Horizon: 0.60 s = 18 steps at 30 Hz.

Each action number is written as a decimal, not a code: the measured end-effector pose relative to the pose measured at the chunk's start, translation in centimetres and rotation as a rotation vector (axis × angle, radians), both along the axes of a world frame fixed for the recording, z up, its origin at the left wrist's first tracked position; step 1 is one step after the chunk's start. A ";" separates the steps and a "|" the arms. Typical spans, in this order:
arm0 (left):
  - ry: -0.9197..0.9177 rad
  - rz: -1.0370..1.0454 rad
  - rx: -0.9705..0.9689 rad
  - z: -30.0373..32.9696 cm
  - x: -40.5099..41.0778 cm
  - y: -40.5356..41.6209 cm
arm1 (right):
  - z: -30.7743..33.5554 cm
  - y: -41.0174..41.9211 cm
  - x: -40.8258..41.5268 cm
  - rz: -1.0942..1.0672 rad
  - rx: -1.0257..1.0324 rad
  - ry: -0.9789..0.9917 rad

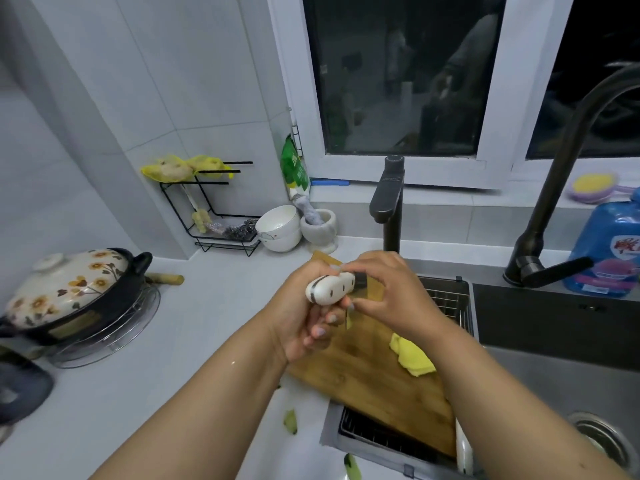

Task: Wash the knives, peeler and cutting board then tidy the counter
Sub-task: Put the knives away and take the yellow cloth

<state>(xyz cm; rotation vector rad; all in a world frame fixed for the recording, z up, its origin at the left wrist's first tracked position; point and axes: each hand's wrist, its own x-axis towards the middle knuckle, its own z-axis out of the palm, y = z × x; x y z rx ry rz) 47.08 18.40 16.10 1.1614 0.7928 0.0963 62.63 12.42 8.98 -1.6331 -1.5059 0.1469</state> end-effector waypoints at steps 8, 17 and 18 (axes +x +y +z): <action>0.084 0.129 0.247 2.7 -3.4 0.6 | 3.3 1.4 -2.3 0.070 -0.010 -0.027; -0.019 0.119 1.011 6.7 -10.2 1.5 | 7.9 4.3 -7.4 0.170 -0.053 -0.048; 0.006 0.112 1.116 7.0 -10.9 1.6 | 8.4 4.8 -8.4 0.197 -0.052 -0.057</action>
